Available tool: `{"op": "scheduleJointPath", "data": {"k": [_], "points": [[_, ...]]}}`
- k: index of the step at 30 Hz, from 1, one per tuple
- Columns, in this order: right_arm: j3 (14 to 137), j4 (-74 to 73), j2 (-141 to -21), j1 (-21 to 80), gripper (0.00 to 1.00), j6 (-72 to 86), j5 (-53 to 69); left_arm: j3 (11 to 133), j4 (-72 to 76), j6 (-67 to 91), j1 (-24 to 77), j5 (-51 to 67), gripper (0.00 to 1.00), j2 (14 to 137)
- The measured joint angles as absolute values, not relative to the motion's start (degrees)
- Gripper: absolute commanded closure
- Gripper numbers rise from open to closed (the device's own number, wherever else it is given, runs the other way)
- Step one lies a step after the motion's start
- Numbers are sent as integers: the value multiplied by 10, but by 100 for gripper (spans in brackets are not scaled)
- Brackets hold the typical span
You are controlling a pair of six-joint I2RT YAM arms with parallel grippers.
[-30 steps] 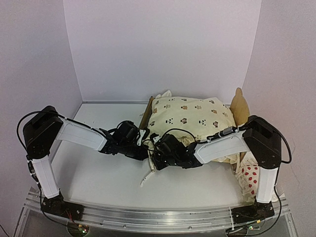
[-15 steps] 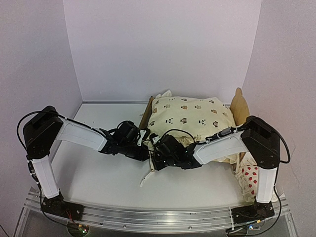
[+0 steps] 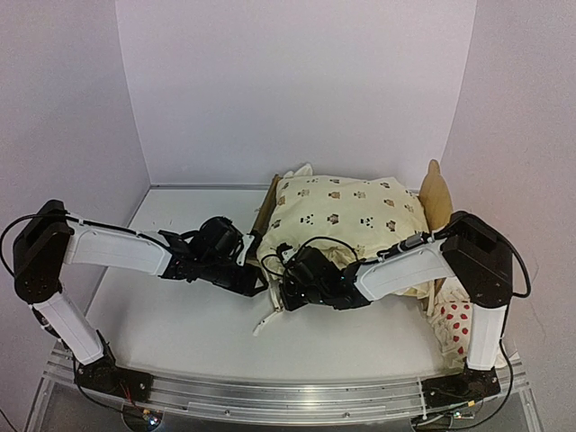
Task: Set up the pet bed
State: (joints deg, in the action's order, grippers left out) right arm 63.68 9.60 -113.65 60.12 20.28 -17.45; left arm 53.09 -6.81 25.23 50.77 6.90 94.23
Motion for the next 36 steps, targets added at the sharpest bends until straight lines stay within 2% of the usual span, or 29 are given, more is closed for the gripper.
{"op": "scheduleJointPath", "data": {"k": [12,25,33,36], "points": [[636,95,-1128,601,100,211,-171,467,-91,225,529,92,63,909],[636,94,-1126,601,100,213,-164,460,-86,208,582,99,61,925],[635,94,-1126,601,100,218,-162,486,-101,195,617,35,63,977],[634,94,-1125,601,100,220,-160,507,-110,195,634,-4,78,995]]}}
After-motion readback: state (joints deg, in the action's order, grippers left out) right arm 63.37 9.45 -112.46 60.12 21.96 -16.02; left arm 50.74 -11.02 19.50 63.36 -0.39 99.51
